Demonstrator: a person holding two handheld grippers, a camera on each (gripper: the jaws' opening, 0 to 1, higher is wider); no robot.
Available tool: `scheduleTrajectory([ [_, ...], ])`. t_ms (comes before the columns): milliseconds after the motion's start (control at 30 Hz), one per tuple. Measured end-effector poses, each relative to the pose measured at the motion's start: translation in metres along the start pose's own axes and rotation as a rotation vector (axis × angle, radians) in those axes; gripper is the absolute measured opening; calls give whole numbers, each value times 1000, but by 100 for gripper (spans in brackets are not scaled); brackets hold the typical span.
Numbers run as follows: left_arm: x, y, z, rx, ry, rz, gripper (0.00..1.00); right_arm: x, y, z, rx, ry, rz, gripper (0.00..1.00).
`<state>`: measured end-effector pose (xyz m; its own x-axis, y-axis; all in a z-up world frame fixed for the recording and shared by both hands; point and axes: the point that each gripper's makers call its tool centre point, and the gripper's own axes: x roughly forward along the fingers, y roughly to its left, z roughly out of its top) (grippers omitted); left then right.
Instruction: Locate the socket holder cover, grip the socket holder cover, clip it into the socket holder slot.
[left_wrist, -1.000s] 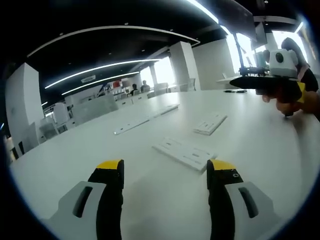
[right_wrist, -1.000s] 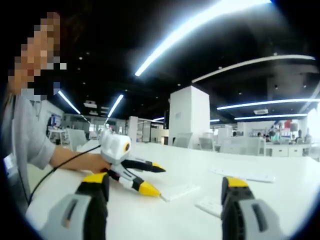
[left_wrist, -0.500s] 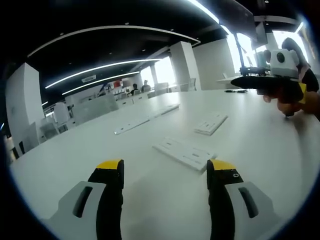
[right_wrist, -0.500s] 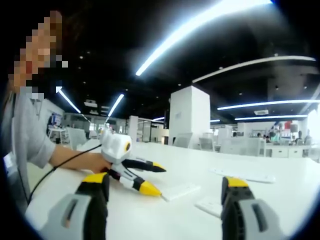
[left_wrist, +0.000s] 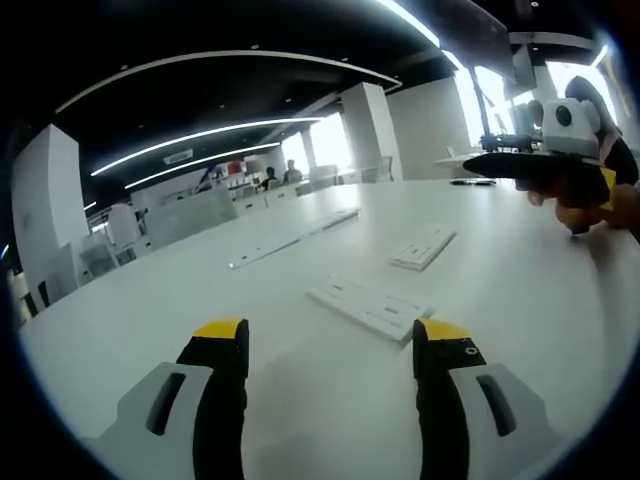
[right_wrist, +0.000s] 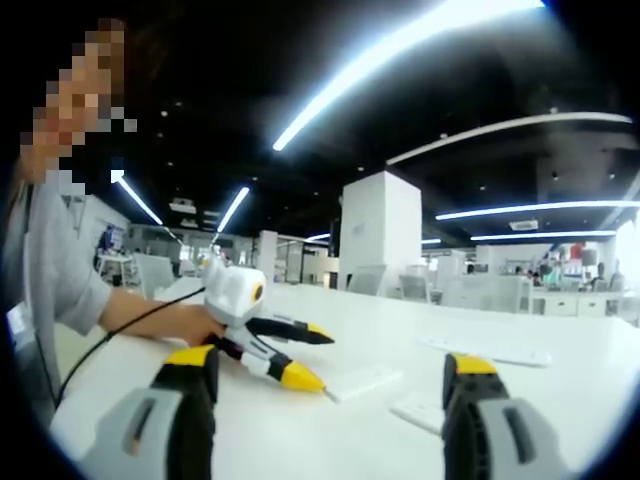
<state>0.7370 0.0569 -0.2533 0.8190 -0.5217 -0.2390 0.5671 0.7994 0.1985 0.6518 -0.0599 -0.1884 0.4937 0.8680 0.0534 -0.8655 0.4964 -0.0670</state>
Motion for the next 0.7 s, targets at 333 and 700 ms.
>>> scheduleTrajectory([
  [333, 0, 0, 0, 1, 0, 2, 66, 1, 1, -1, -6, 4, 3, 93],
  [700, 0, 0, 0, 1, -1, 1, 66, 1, 3, -1, -11, 6, 5, 93],
])
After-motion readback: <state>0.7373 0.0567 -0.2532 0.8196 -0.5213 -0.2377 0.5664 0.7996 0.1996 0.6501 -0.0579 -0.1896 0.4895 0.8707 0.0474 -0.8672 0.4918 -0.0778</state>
